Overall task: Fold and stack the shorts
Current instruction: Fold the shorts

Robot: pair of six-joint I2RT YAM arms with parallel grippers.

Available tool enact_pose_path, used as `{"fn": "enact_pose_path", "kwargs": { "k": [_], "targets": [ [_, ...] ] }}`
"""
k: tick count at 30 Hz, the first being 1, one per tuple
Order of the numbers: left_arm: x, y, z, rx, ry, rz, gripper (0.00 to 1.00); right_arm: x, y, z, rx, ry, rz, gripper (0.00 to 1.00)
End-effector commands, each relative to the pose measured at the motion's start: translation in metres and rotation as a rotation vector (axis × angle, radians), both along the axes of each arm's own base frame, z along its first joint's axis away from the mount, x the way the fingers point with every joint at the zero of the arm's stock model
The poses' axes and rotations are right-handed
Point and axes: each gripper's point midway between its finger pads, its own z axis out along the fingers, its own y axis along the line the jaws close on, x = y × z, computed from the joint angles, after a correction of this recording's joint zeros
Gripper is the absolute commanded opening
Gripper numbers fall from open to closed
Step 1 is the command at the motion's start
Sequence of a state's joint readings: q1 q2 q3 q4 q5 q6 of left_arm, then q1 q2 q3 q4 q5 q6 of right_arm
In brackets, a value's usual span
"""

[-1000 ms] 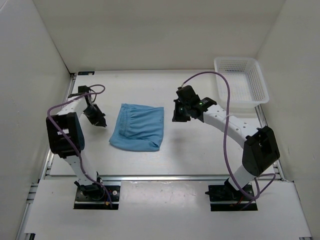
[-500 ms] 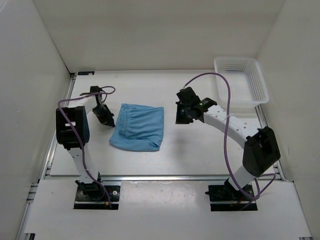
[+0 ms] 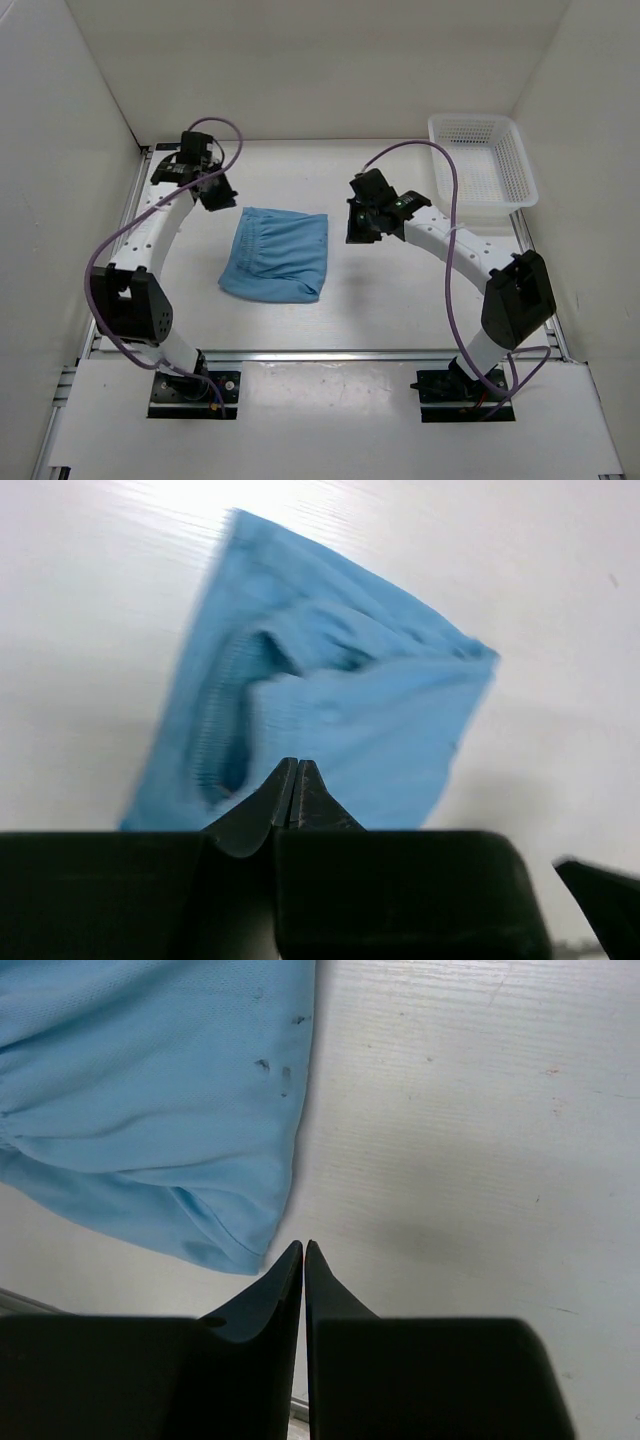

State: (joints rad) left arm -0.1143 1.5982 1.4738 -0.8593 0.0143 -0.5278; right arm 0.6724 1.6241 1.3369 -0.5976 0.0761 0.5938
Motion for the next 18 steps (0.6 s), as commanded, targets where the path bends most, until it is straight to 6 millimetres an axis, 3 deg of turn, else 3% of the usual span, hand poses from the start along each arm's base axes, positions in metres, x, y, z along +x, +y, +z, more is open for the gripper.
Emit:
{"fn": "enact_pose_path", "kwargs": {
  "k": [1, 4, 9, 11, 13, 16, 18],
  "targets": [
    [-0.021, -0.054, -0.022, -0.025, 0.107, -0.195, 0.10, -0.001, -0.010, 0.001, -0.013, -0.013, -0.017, 0.07],
    [-0.018, -0.071, -0.051, -0.019, 0.184, -0.246, 0.10, -0.003, -0.016, 0.004, -0.014, -0.012, -0.026, 0.07],
    [0.004, -0.043, -0.108, 0.141, 0.279, -0.174, 0.10, -0.003, -0.031, 0.008, -0.035, -0.021, -0.060, 0.08],
    [0.009, -0.042, -0.135, 0.160, 0.329, -0.171, 0.10, -0.006, -0.035, 0.009, -0.044, -0.022, -0.066, 0.09],
    [0.012, -0.043, -0.148, 0.163, 0.356, -0.172, 0.10, -0.006, -0.040, 0.016, -0.031, -0.038, -0.076, 0.10],
    [0.015, -0.048, -0.136, 0.142, 0.335, -0.190, 0.10, -0.007, -0.051, 0.026, -0.040, -0.060, -0.102, 0.14],
    [0.023, -0.050, -0.097, 0.130, 0.255, -0.187, 0.13, -0.010, -0.061, 0.034, -0.049, -0.074, -0.122, 0.17]
  ]
}}
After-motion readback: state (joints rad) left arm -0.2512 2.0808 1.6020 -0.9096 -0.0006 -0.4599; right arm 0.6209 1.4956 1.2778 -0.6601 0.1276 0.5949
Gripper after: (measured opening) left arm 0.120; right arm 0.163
